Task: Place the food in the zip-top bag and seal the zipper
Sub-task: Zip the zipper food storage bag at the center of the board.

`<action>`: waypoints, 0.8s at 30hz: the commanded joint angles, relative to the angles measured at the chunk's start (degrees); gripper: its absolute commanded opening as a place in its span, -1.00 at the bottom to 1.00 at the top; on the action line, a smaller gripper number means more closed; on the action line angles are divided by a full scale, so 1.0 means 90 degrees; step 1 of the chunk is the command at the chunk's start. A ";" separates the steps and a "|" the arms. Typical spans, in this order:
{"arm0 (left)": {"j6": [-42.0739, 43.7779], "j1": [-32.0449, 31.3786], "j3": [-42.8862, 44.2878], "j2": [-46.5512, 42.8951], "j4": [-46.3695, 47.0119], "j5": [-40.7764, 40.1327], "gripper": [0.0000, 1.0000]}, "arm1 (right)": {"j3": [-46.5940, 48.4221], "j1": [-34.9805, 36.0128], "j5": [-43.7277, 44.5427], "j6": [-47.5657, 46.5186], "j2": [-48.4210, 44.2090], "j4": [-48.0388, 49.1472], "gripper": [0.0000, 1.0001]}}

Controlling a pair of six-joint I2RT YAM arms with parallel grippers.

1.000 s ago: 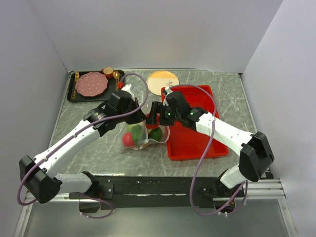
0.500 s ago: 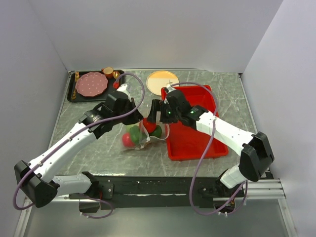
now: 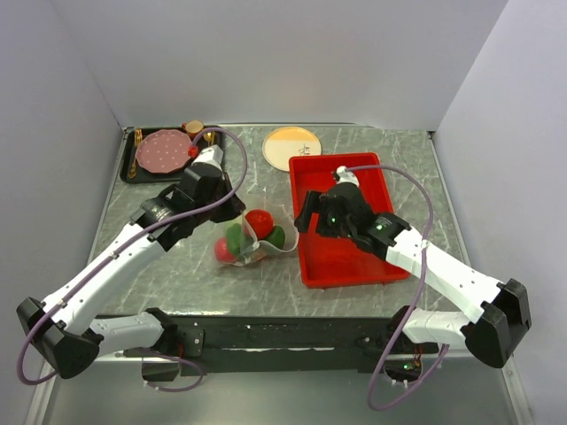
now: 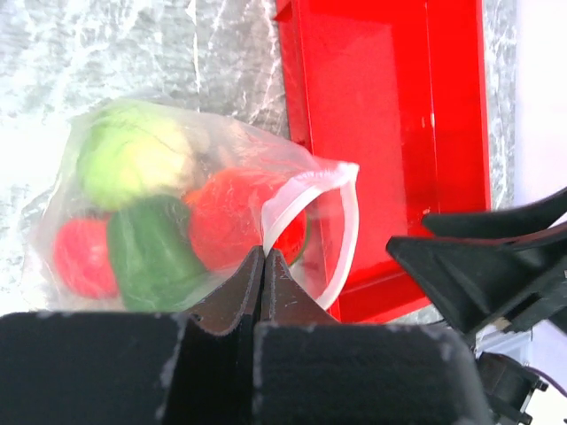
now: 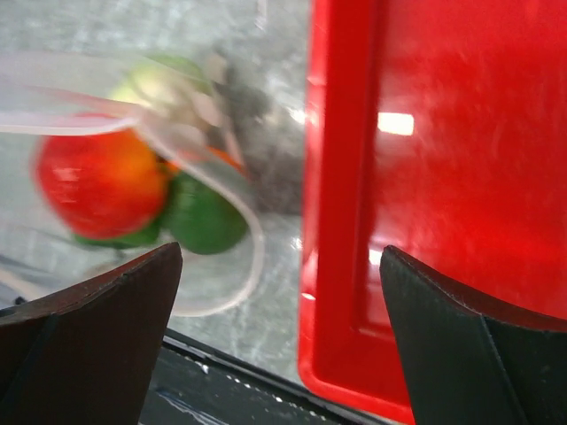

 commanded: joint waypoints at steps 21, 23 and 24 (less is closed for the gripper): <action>-0.0199 0.0059 -0.0079 -0.0560 0.0334 -0.0004 -0.99 | -0.0478 -0.0038 0.0169 0.0676 -0.0242 -0.0379 1.00; -0.0199 0.0059 -0.0187 -0.0590 0.0501 -0.0043 -0.99 | -0.0459 -0.0038 0.0091 0.0735 -0.0174 -0.0359 1.00; -0.0208 0.0059 -0.0168 -0.0571 0.0433 -0.0043 -0.99 | -0.0440 -0.0038 0.0062 0.0754 -0.0155 -0.0378 1.00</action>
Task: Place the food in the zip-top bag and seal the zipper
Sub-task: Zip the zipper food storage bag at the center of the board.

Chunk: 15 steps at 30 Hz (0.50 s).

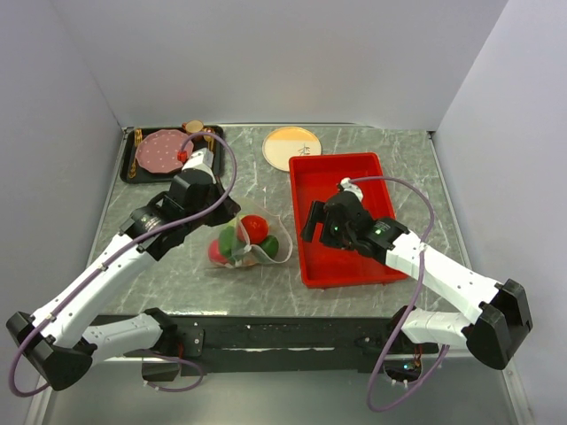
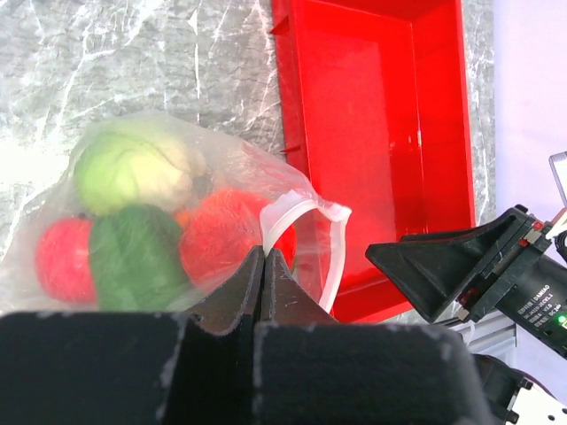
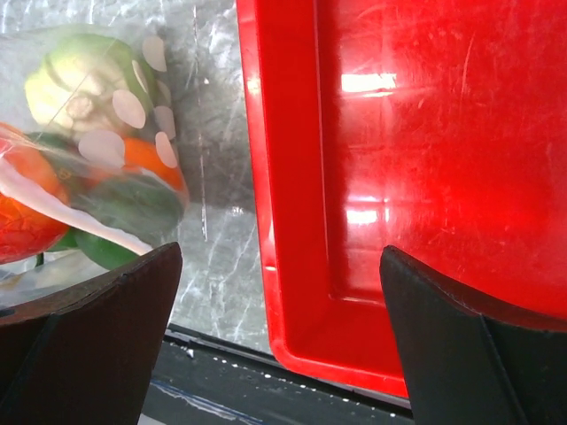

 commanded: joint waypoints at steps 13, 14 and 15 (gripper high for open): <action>0.0001 0.0020 0.0023 -0.0107 0.0279 0.0188 -0.99 | -0.0254 -0.0048 -0.0543 0.0357 -0.0160 0.0443 1.00; 0.0010 0.0020 0.0004 -0.0126 0.0289 0.0198 -0.99 | -0.0263 -0.0028 -0.0631 0.0386 -0.0169 0.0493 1.00; 0.0011 0.0030 -0.0025 -0.0165 0.0318 0.0188 -0.99 | -0.0293 -0.0028 -0.0738 0.0454 -0.0179 0.0541 1.00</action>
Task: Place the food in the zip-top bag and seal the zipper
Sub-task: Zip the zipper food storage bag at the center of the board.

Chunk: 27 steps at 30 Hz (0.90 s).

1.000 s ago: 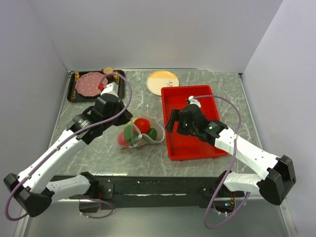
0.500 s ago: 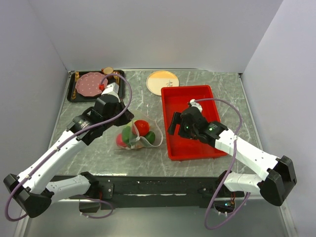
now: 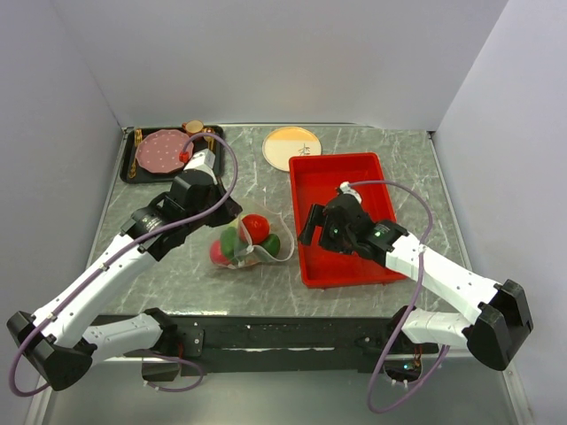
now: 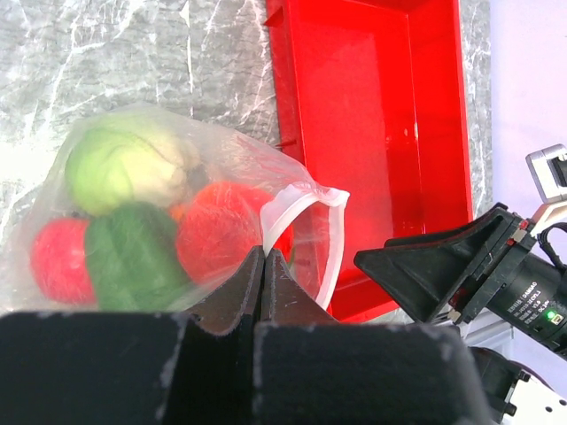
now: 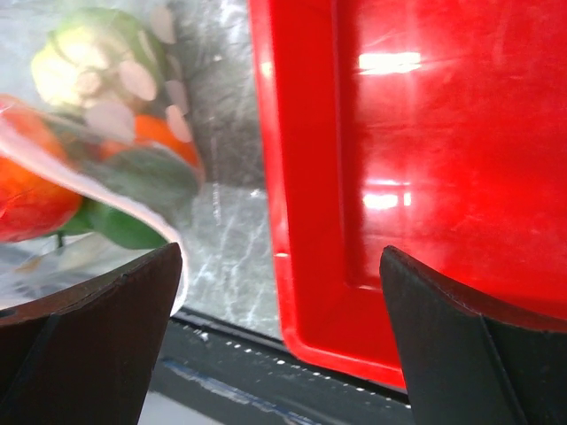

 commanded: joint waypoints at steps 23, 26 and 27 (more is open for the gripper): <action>0.0093 0.0020 -0.0119 -0.0027 0.0362 0.0540 -0.99 | 0.1248 0.0314 -0.0048 -0.0537 0.1343 0.1102 0.44; 0.0103 0.0020 -0.0138 -0.0007 0.0391 0.0628 -0.99 | 0.1600 0.0314 -0.0155 -0.0888 0.1675 0.1219 0.30; 0.0113 0.0020 -0.0148 0.0012 0.0392 0.0647 -0.99 | 0.1746 0.0314 -0.0271 -0.0938 0.1889 0.1267 0.24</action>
